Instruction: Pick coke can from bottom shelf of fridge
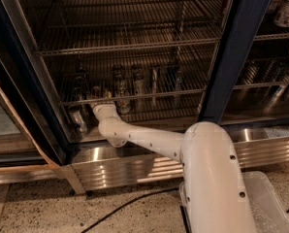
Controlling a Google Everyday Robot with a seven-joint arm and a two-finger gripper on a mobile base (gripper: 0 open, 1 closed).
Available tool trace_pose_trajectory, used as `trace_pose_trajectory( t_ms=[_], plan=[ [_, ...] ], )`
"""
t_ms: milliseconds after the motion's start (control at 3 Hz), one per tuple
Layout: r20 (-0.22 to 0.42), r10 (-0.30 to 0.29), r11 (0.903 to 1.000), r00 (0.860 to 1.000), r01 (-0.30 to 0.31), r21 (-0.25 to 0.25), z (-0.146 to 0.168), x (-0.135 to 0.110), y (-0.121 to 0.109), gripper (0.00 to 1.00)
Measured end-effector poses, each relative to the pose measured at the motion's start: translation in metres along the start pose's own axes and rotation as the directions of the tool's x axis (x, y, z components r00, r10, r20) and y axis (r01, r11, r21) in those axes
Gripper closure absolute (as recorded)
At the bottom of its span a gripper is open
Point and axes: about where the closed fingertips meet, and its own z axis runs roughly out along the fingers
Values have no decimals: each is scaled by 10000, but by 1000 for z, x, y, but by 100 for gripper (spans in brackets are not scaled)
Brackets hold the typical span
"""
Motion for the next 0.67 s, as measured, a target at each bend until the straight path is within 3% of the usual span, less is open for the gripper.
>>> trace_pose_trajectory(
  t_ms=[667],
  plan=[
    [239,173,9993,9996,-181,341,-38,-10,-17,100]
  ],
)
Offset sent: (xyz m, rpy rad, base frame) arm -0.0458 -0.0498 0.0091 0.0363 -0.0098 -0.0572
